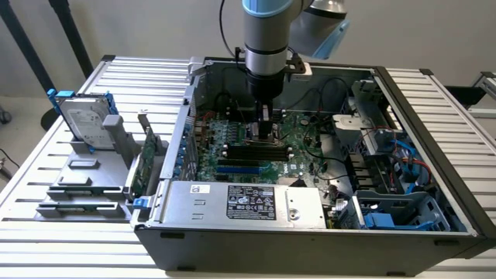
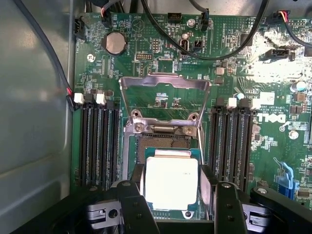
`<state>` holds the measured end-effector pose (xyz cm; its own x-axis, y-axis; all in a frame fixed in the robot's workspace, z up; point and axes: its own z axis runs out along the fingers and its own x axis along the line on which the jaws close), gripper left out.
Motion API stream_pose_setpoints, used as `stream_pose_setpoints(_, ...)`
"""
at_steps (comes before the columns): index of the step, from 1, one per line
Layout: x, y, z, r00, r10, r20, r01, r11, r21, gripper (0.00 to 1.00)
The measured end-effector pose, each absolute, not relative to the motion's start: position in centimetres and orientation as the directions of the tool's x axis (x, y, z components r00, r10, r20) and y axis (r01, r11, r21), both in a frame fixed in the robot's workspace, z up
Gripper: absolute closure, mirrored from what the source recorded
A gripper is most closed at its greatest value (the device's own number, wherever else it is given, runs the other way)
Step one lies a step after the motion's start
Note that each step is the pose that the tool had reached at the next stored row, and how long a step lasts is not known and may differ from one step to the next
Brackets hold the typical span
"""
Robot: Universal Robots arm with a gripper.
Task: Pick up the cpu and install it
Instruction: 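Place the cpu into insertion slot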
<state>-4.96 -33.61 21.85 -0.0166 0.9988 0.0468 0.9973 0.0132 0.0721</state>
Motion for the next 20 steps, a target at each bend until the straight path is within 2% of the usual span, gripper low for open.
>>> stream_pose_setpoints(20,-4.78,-32.76,20.84,-0.004,0.999,0.04,0.997,0.001,0.072,0.45)
